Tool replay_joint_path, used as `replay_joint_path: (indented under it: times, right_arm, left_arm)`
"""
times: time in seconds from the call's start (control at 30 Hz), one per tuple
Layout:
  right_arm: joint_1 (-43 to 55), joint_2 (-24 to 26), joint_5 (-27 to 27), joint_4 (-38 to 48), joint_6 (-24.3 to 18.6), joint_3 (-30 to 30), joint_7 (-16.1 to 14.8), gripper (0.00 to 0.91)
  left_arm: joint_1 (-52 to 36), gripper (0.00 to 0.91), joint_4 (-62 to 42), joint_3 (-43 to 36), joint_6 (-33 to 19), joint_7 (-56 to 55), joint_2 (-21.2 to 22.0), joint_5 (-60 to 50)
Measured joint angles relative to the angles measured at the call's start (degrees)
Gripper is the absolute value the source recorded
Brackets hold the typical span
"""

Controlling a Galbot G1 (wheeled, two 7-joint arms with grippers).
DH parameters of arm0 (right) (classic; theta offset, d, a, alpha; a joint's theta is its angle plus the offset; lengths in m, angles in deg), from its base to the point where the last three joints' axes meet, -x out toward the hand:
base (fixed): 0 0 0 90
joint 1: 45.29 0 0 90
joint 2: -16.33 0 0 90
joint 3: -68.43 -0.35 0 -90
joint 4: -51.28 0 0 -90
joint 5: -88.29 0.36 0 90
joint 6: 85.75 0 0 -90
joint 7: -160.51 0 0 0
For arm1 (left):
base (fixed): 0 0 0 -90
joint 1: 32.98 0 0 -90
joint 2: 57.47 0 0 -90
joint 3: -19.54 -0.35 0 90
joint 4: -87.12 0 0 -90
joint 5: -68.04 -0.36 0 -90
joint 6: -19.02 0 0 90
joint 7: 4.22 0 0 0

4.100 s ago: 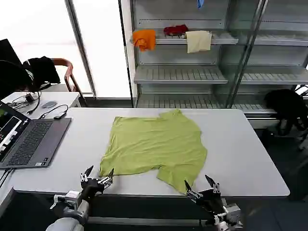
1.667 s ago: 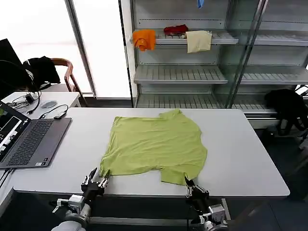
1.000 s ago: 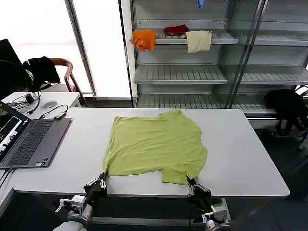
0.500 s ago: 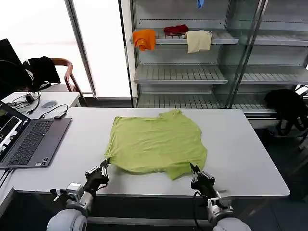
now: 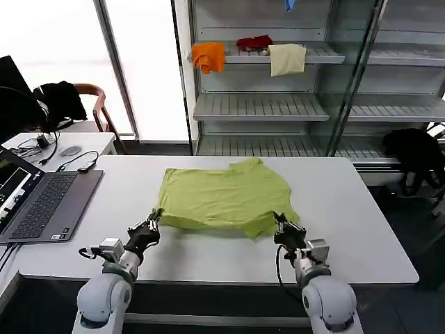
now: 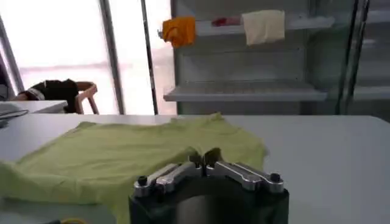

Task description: Fold and organize the clothes.

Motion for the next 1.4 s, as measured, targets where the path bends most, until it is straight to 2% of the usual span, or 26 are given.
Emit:
replay_joint_path:
  times: [0.47, 0.83, 0.87, 0.9, 0.93, 1.4]
  right_arm:
    - [10.01, -1.7, -2.63, 10.88, -0.4, 0.59, -0.76, 0.0]
    - [13.95, -2.37, -4.44, 15.74, -0.85, 1.37, -1.14, 0.0]
    - [14.21, -2.45, -4.56, 16.03, -0.83, 1.47, -1.14, 0.03]
    - [14.52, -2.56, -4.76, 16.38, -0.78, 1.57, -1.03, 0.333]
    - [14.76, -2.64, -4.91, 16.62, -0.73, 1.66, -0.95, 0.907]
    - [16.94, -3.13, -6.67, 19.27, -1.19, 1.47, 0.17, 0.907]
  left_arm:
    - [-5.91, 0.01, -6.5, -0.43, 0.35, 0.24, -0.05, -1.07]
    - [-8.01, 0.01, -10.25, -0.27, -0.26, 0.37, -0.31, -2.35]
    - [-8.16, 0.02, -10.5, -0.25, -0.27, 0.36, -0.37, -2.39]
    - [-8.29, 0.04, -10.73, -0.24, -0.28, 0.36, -0.41, -2.42]
    - [-8.41, 0.907, -10.98, -0.23, -0.3, 0.36, -0.44, -2.46]
    - [-8.94, 0.907, -12.0, -0.29, -1.15, -0.16, -0.53, -3.62]
